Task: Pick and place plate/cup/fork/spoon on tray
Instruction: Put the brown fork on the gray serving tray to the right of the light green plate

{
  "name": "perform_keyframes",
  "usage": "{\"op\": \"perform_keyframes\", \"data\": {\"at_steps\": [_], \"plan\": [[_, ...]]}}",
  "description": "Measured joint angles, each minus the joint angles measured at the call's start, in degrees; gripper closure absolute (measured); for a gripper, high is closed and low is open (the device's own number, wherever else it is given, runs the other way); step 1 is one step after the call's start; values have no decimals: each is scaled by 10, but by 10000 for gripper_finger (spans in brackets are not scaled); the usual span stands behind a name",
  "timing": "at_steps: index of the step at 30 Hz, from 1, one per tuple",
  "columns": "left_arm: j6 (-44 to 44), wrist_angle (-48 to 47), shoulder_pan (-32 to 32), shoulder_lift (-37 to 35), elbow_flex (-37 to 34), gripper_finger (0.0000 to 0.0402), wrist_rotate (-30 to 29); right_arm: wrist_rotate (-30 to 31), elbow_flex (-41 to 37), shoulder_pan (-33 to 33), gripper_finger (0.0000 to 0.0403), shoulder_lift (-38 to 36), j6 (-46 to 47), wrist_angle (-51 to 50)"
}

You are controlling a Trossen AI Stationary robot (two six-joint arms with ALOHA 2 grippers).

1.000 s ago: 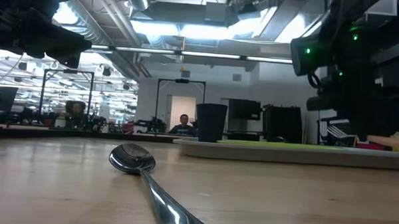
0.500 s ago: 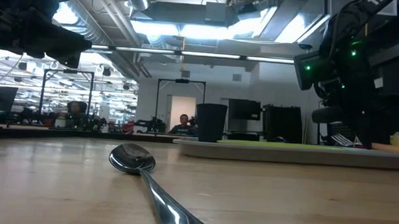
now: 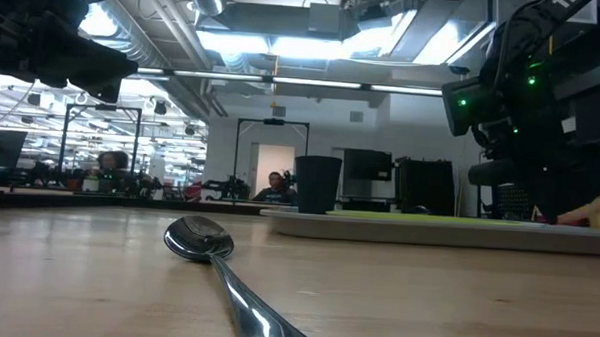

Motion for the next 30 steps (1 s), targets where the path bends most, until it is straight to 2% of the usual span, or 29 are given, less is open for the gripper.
{"op": "perform_keyframes", "data": {"at_steps": [7,30], "plan": [[0,0,0,0,0,319,0,0,0,0,327,0,0,31],[0,0,0,0,0,319,0,-4,0,1,327,0,-17,33]]}}
